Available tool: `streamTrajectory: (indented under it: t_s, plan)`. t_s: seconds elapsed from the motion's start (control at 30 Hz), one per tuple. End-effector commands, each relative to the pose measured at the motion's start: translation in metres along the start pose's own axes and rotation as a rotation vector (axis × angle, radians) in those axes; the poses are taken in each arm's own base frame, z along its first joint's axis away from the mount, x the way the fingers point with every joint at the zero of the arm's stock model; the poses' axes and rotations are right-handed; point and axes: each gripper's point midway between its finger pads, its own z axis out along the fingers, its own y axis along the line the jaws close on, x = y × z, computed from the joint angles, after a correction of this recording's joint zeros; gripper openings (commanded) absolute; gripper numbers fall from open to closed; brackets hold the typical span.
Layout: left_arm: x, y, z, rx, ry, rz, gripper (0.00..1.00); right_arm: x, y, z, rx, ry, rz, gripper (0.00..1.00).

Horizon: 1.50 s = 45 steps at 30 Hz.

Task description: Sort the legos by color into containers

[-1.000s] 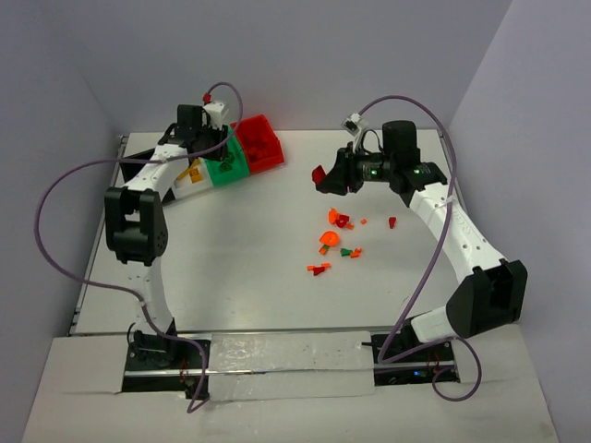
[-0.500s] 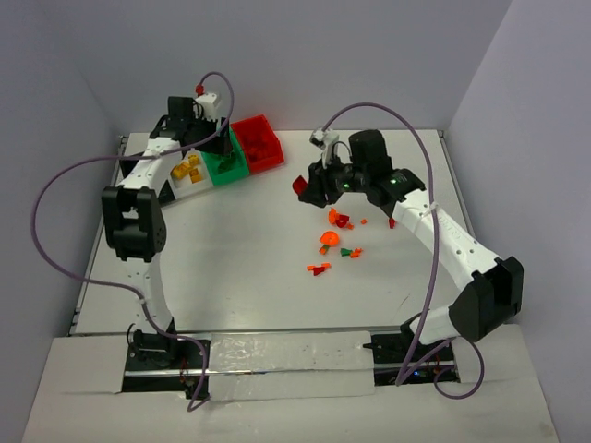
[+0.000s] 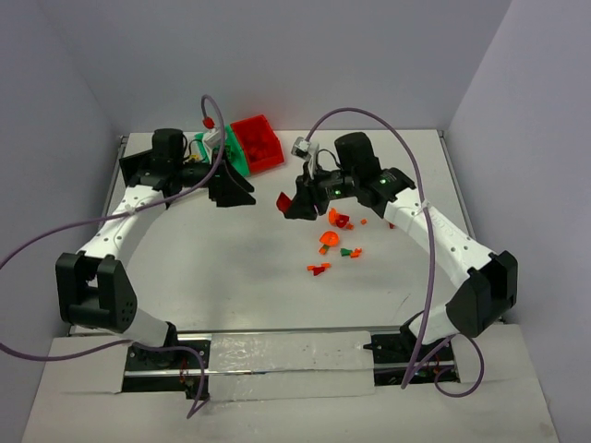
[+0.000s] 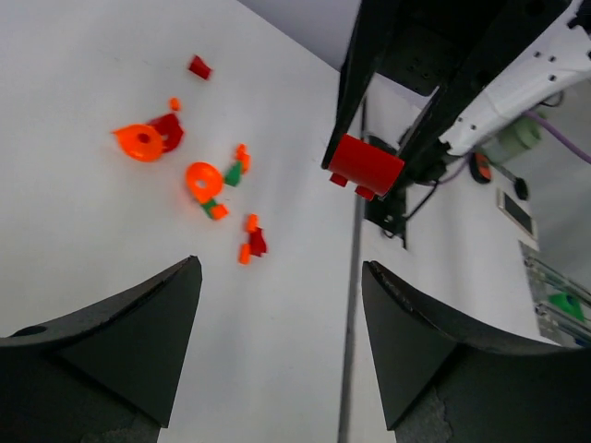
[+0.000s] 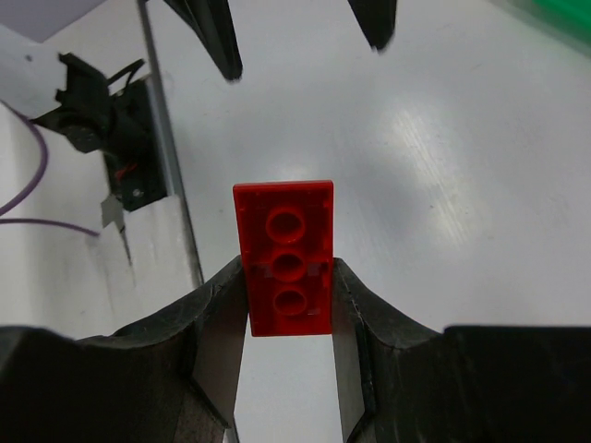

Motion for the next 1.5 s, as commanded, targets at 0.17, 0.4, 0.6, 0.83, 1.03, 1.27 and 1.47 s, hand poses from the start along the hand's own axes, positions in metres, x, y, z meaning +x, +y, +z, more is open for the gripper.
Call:
streamTrajectory:
  t_s: [0.17, 0.4, 0.6, 0.83, 1.03, 1.27, 1.47]
  plan:
    - [0.0, -0.062, 0.025, 0.18, 0.015, 0.099, 0.82, -0.01, 0.033, 0.005, -0.156, 0.003, -0.005, 0.0]
    - [0.001, -0.074, 0.035, 0.183, 0.011, 0.116, 0.8, -0.008, 0.041, 0.007, -0.189, 0.019, -0.007, 0.0]
    - [0.005, -0.07, 0.046, 0.152, 0.02, 0.13, 0.77, -0.007, 0.046, 0.007, -0.211, 0.024, -0.01, 0.0]
    - [0.007, -0.07, 0.048, 0.171, 0.033, 0.129, 0.45, -0.007, 0.046, 0.007, -0.207, 0.024, -0.012, 0.0]
    - [0.017, -0.067, 0.048, 0.188, 0.085, 0.115, 0.0, -0.004, 0.037, 0.009, -0.167, 0.03, -0.001, 0.06]
    - [-0.017, -0.002, 0.044, -0.094, 0.074, 0.238, 0.0, -0.002, -0.013, -0.015, -0.024, 0.035, 0.107, 1.0]
    - [-0.098, 0.127, 0.015, -0.745, 0.012, 0.327, 0.0, -0.002, -0.074, -0.074, 0.197, -0.047, 0.192, 1.0]
